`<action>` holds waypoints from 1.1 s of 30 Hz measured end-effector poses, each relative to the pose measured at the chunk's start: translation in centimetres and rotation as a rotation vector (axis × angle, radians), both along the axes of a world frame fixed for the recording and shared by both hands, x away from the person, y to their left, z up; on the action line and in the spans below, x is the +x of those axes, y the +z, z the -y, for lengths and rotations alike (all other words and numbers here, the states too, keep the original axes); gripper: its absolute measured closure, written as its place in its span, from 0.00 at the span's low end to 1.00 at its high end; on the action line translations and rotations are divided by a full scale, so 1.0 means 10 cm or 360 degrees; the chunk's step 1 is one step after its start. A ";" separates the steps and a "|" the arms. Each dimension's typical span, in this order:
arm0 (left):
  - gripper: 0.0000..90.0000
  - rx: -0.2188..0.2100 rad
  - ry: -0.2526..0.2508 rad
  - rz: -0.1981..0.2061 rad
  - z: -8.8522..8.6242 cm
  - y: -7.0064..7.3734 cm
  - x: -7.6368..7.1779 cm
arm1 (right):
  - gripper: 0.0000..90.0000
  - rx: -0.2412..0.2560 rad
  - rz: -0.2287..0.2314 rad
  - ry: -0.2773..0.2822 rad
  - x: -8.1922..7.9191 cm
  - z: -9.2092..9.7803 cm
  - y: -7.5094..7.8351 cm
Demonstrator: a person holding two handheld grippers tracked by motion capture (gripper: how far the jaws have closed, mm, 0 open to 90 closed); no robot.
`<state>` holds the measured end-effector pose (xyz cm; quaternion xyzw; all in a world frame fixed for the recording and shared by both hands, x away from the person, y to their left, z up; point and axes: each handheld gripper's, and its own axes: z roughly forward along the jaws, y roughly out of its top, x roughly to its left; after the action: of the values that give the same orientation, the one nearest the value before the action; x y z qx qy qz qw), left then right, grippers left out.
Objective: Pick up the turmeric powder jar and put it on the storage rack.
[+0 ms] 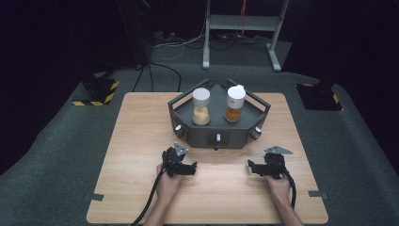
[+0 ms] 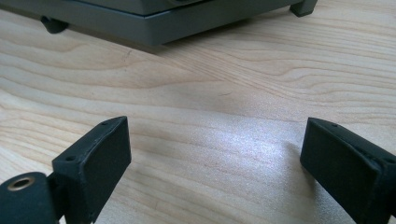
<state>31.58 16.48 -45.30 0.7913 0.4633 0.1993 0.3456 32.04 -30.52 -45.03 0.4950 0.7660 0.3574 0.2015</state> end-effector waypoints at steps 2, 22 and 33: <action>0.08 0.0000 0.0001 0.0000 0.00 0.00 0.00 | 0.09 -0.0021 0.0002 -0.0001 0.00 -0.03 0.00; 0.07 0.0003 0.0002 0.0000 0.00 0.00 0.00 | 0.07 -0.0106 0.0003 0.0001 -0.01 -0.14 0.02; 0.07 0.0003 0.0003 0.0001 0.00 0.00 0.00 | 0.07 -0.0106 0.0003 0.0001 -0.01 -0.14 0.02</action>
<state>31.55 16.43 -45.30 0.7912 0.4636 0.2004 0.3447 31.95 -29.16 -44.81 0.4875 0.7774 0.3321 0.2184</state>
